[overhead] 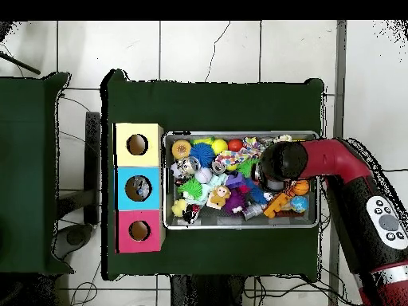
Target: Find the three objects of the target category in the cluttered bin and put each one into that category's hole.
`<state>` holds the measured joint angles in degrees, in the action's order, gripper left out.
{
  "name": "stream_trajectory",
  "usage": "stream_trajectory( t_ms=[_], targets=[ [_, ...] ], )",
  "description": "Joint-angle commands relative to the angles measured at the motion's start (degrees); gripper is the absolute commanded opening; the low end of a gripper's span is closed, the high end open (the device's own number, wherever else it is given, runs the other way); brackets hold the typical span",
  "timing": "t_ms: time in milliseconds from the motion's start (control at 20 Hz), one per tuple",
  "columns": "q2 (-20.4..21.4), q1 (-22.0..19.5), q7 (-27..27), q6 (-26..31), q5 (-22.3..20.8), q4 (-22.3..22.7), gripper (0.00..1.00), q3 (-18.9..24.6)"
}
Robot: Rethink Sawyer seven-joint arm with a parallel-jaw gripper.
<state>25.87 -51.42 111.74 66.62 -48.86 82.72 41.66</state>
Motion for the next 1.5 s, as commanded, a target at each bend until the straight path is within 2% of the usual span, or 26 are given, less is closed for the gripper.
stream_trajectory(
  t_ms=[50, 400, 750, 900, 1100, 1250, 1500],
  targets=[
    [6.46, 0.93, -6.25, -1.12, 2.04, -0.77, 0.00, -1.62],
    [7.71, 1.46, -6.10, -1.44, 2.21, -0.11, 0.00, -2.60],
    [10.86, 2.75, -4.63, -0.79, 2.18, 1.56, 0.00, -3.49],
    [11.36, 4.69, -2.59, -0.49, 1.50, 1.29, 0.00, -4.49],
    [13.28, 7.98, 0.03, 2.78, 2.55, 0.29, 0.00, -6.01],
    [14.06, 9.92, 1.97, 2.73, 2.94, 0.45, 0.00, -7.64],
    [14.52, 12.93, 2.56, 4.02, 3.61, -0.87, 0.00, -9.78]
  ],
)
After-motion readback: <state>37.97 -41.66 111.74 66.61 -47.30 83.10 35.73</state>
